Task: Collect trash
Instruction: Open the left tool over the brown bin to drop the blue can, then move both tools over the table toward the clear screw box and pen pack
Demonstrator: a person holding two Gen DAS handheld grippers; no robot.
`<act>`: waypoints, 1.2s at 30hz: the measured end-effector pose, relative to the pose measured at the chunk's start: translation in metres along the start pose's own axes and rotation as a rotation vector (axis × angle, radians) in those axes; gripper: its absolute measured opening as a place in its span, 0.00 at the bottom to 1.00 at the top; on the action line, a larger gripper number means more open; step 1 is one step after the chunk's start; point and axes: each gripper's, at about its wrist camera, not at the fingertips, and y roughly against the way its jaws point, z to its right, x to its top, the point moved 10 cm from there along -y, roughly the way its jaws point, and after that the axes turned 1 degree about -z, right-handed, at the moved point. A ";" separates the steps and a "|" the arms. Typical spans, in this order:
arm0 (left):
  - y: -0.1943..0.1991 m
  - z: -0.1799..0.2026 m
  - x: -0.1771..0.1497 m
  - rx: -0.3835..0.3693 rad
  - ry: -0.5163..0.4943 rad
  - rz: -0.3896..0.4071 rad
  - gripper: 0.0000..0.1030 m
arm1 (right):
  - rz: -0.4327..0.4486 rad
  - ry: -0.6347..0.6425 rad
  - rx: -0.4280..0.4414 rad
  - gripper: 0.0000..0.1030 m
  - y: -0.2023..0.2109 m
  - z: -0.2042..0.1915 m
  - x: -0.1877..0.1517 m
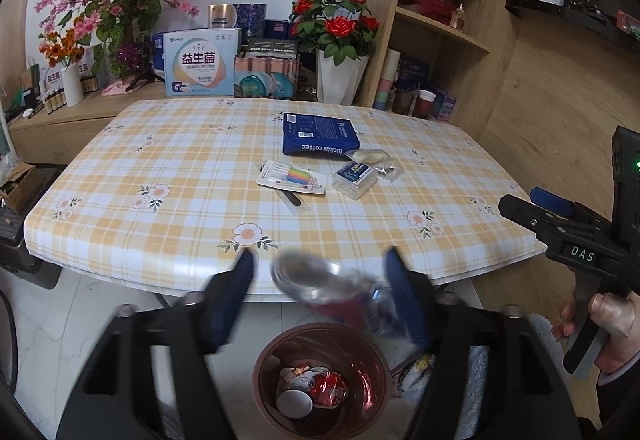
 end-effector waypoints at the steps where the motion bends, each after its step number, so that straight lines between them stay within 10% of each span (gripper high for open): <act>1: 0.002 -0.003 0.002 0.010 0.010 0.018 0.84 | -0.002 0.003 -0.001 0.94 0.000 0.000 0.000; 12: 0.017 -0.043 0.018 0.186 0.005 0.089 0.94 | -0.015 0.003 -0.026 0.94 -0.002 0.007 -0.002; 36: 0.006 -0.078 0.064 0.209 0.016 0.159 0.94 | -0.087 0.031 -0.025 0.94 -0.034 0.005 0.018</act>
